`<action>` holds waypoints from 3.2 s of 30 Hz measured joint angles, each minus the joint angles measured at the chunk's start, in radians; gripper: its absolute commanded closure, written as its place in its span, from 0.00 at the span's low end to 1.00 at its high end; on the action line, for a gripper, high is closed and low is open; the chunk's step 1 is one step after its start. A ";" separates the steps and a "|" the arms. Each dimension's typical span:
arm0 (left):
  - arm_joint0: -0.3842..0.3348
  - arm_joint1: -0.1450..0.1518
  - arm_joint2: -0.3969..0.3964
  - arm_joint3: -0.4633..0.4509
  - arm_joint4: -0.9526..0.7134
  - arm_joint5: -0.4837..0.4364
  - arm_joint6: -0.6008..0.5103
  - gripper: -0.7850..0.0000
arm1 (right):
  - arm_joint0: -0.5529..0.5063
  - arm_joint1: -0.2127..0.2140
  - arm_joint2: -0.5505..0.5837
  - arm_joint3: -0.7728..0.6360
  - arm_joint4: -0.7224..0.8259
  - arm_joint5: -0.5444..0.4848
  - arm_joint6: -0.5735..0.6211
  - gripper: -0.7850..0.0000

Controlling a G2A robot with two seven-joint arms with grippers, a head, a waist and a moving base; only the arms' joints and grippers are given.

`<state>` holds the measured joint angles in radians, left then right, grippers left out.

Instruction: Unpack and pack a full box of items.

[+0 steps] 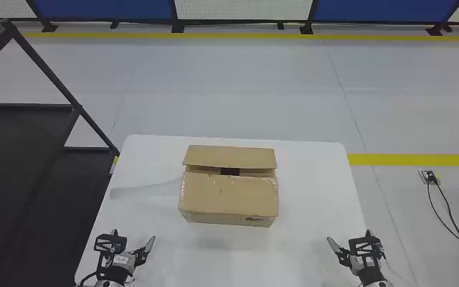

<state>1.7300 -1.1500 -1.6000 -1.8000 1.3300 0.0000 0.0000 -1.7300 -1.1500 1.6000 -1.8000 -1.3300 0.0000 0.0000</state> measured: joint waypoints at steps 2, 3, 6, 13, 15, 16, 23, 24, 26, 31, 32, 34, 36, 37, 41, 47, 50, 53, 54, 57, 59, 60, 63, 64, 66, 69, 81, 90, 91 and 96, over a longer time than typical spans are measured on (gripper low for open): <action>0.000 0.000 0.000 0.000 0.000 0.000 0.000 0.00 | 0.000 0.000 0.000 0.000 0.000 0.000 0.000 0.00; 0.000 0.000 0.000 0.000 0.000 0.000 0.000 0.00 | 0.000 0.000 0.000 0.000 0.000 0.000 0.000 0.00; 0.000 0.000 0.000 0.000 0.000 0.000 0.000 0.00 | 0.000 0.000 0.000 0.000 0.000 0.000 0.000 0.00; 0.000 0.000 0.000 0.000 0.000 0.000 0.000 0.00 | 0.000 0.000 0.000 0.000 0.000 0.000 0.000 0.00; 0.000 0.000 0.000 0.000 0.000 0.000 0.000 0.00 | 0.000 0.000 0.000 0.000 0.000 0.000 0.000 0.00; 0.000 0.000 0.000 0.000 0.000 0.000 0.000 0.00 | 0.000 0.000 0.000 0.000 0.000 0.000 0.000 0.00; -0.025 -0.004 0.011 0.004 -0.019 -0.015 0.022 0.00 | 0.026 0.002 -0.029 -0.029 -0.055 -0.071 0.040 0.00; -0.033 -0.005 0.012 0.004 -0.022 -0.023 0.028 0.00 | 0.032 0.002 -0.036 -0.038 -0.057 -0.088 0.047 0.00; -0.052 -0.005 0.010 0.009 -0.033 -0.043 0.038 0.00 | 0.050 0.002 -0.047 -0.059 -0.046 -0.135 0.065 0.00; -0.094 -0.007 -0.002 0.011 -0.073 -0.075 0.056 0.00 | 0.102 0.003 -0.065 -0.103 -0.010 -0.212 0.115 0.00; -0.100 -0.007 -0.003 0.007 -0.087 -0.081 0.056 0.00 | 0.112 0.002 -0.069 -0.111 -0.005 -0.214 0.124 0.00; -0.106 -0.008 -0.006 -0.004 -0.112 -0.092 0.055 0.00 | 0.126 0.001 -0.076 -0.126 -0.001 -0.209 0.140 0.00; -0.106 -0.008 -0.006 -0.005 -0.114 -0.093 0.055 0.00 | 0.126 0.001 -0.077 -0.127 -0.002 -0.207 0.141 0.00; -0.105 -0.008 -0.006 -0.005 -0.113 -0.093 0.055 0.00 | 0.126 0.001 -0.077 -0.126 -0.002 -0.207 0.141 0.00; -0.105 -0.008 -0.006 -0.005 -0.112 -0.092 0.055 0.00 | 0.125 0.001 -0.076 -0.126 -0.002 -0.207 0.140 0.00; -0.112 -0.010 -0.002 -0.002 -0.128 -0.096 0.050 0.00 | 0.127 0.000 -0.079 -0.126 0.004 -0.214 0.129 0.00; -0.151 -0.013 0.007 0.012 -0.168 -0.092 0.037 0.00 | 0.154 -0.003 -0.097 -0.107 0.053 -0.248 0.098 0.00; -0.181 -0.014 0.009 0.021 -0.189 -0.108 0.029 0.00 | 0.210 -0.006 -0.127 -0.092 0.112 -0.286 0.122 0.00; -0.190 -0.014 0.005 0.024 -0.195 -0.113 0.027 0.00 | 0.229 -0.007 -0.135 -0.087 0.133 -0.299 0.135 0.00; -0.224 -0.014 -0.002 0.038 -0.199 -0.123 0.023 0.00 | 0.293 -0.010 -0.160 -0.065 0.208 -0.345 0.189 0.00; -0.244 -0.014 -0.006 0.045 -0.229 -0.141 0.019 0.00 | 0.341 -0.013 -0.173 -0.043 0.283 -0.375 0.228 0.00; -0.252 -0.014 -0.009 0.048 -0.241 -0.150 0.016 0.00 | 0.362 -0.014 -0.177 -0.032 0.319 -0.381 0.244 0.00; -0.267 -0.014 -0.019 0.053 -0.274 -0.168 0.009 0.00 | 0.427 -0.019 -0.186 0.007 0.459 -0.402 0.283 0.00; -0.267 -0.014 -0.021 0.053 -0.288 -0.180 0.003 0.00 | 0.449 -0.020 -0.187 0.022 0.513 -0.417 0.302 0.00; -0.261 -0.013 -0.027 0.049 -0.295 -0.205 -0.008 0.00 | 0.462 -0.020 -0.187 0.029 0.553 -0.431 0.320 0.00; -0.259 -0.012 -0.029 0.048 -0.294 -0.209 -0.010 0.00 | 0.460 -0.019 -0.187 0.028 0.547 -0.427 0.317 0.00; -0.311 -0.019 0.013 0.084 -0.286 -0.161 -0.041 0.00 | 0.522 -0.028 -0.228 0.091 0.615 -0.413 0.319 0.00; -0.369 -0.022 0.020 0.142 -0.397 -0.221 -0.055 0.00 | 0.719 -0.030 -0.252 0.338 0.872 -0.525 0.506 0.00; -0.369 -0.023 0.020 0.144 -0.403 -0.227 -0.051 0.00 | 0.738 -0.031 -0.260 0.371 0.911 -0.549 0.528 0.00; -0.364 -0.025 0.024 0.148 -0.437 -0.247 -0.036 0.00 | 0.800 -0.032 -0.283 0.476 1.028 -0.649 0.604 0.00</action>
<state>1.3656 -1.1749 -1.5758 -1.6519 0.8928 -0.2474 -0.0358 -0.9298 -1.1817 1.3168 -1.3243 -0.3023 -0.6493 0.6043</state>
